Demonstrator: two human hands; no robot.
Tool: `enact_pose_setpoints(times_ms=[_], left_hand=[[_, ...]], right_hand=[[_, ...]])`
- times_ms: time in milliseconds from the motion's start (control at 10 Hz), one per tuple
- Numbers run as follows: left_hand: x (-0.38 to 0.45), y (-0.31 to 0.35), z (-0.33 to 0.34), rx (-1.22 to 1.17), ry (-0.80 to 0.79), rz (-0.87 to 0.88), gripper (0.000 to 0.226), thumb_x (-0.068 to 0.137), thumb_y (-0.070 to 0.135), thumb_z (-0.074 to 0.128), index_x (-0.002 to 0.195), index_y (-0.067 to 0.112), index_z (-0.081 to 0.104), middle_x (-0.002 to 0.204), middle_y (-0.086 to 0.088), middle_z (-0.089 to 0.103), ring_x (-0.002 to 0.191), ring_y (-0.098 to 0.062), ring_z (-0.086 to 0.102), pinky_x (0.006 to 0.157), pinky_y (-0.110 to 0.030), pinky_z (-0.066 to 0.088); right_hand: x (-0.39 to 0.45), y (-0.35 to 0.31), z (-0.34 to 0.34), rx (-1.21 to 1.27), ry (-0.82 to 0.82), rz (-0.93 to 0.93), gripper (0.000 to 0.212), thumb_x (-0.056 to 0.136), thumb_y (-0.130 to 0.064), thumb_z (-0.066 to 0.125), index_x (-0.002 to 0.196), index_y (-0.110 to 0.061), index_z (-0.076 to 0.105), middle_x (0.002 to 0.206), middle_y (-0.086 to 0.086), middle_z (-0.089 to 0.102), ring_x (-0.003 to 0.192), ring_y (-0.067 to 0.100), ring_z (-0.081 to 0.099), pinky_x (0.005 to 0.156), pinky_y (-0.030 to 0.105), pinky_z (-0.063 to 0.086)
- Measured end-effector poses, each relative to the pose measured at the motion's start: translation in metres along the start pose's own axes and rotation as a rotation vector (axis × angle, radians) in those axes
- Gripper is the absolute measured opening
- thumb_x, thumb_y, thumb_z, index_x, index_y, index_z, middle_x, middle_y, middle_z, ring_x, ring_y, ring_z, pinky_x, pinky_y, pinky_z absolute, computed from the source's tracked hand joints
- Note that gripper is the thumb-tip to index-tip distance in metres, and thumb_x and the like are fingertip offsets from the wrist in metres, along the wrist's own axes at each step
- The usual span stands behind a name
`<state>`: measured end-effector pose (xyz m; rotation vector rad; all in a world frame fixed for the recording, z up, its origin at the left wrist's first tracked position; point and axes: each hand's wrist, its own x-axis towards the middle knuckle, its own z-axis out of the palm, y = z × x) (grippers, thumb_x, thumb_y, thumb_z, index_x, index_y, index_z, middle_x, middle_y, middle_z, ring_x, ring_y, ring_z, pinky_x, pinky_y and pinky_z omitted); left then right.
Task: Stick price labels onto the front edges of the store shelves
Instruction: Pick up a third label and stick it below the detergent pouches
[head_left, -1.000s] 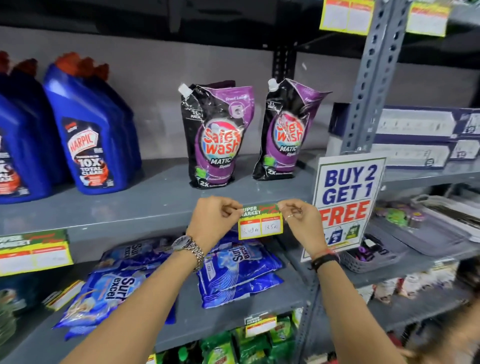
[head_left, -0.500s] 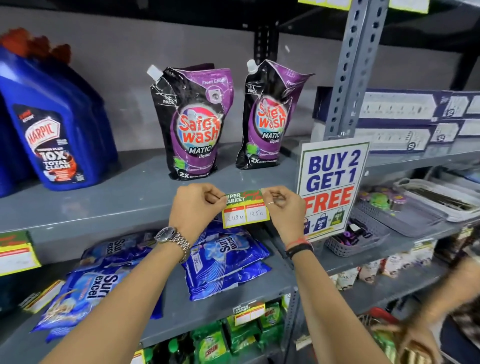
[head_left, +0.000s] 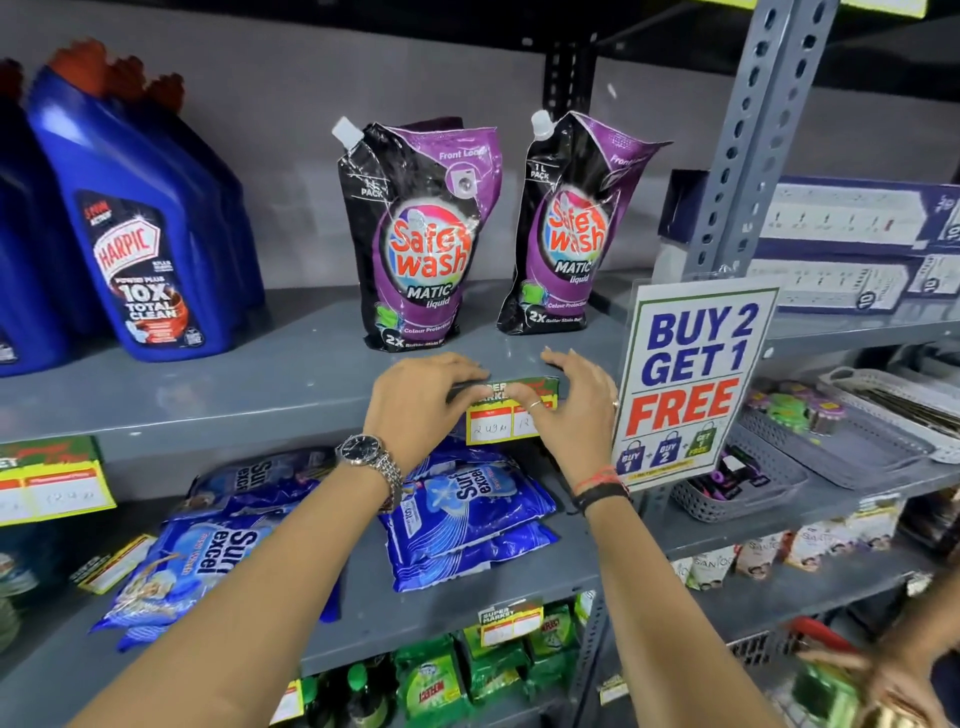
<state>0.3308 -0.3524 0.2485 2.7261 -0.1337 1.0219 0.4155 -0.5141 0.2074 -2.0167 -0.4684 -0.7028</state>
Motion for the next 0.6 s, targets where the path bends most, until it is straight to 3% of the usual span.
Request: enact_pose_setpoints(times_ms=[100, 200, 400, 600], left_hand=[[0.001, -0.005, 0.002, -0.093, -0.014, -0.05, 0.03, 0.086, 0.049, 0.054, 0.107, 0.034, 0.069, 0.113, 0.019, 0.068, 0.101, -0.001, 0.063, 0.071, -0.02, 0.05], [0.002, -0.006, 0.001, -0.14, -0.024, -0.061, 0.029, 0.085, 0.047, 0.057, 0.107, 0.033, 0.07, 0.112, 0.017, 0.07, 0.101, -0.002, 0.065, 0.077, -0.027, 0.055], [0.007, -0.012, -0.005, -0.221, -0.134, -0.079, 0.027, 0.084, 0.041, 0.061, 0.107, 0.031, 0.07, 0.11, 0.016, 0.071, 0.101, 0.001, 0.063, 0.077, -0.012, 0.047], [0.005, -0.009, -0.012, -0.245, -0.212, -0.07, 0.027, 0.09, 0.028, 0.055, 0.115, 0.025, 0.066, 0.118, 0.009, 0.069, 0.107, -0.005, 0.063, 0.095, -0.026, 0.05]], right_hand=[[0.005, 0.002, -0.005, 0.039, 0.017, 0.002, 0.04, 0.071, -0.043, 0.072, 0.106, -0.026, 0.065, 0.118, 0.003, 0.066, 0.116, 0.02, 0.053, 0.105, 0.04, 0.035], [0.008, 0.0, -0.01, 0.052, -0.003, 0.006, 0.032, 0.072, -0.029, 0.074, 0.104, -0.025, 0.068, 0.11, 0.002, 0.069, 0.109, 0.02, 0.056, 0.102, 0.038, 0.038], [0.022, -0.002, -0.029, 0.122, -0.124, 0.04, 0.022, 0.078, -0.011, 0.069, 0.1, -0.017, 0.071, 0.099, -0.003, 0.071, 0.095, 0.01, 0.06, 0.098, 0.038, 0.048], [0.026, -0.013, -0.037, 0.127, -0.17, 0.087, 0.019, 0.078, -0.003, 0.068, 0.097, -0.005, 0.07, 0.103, 0.011, 0.072, 0.088, 0.011, 0.061, 0.091, 0.027, 0.048]])
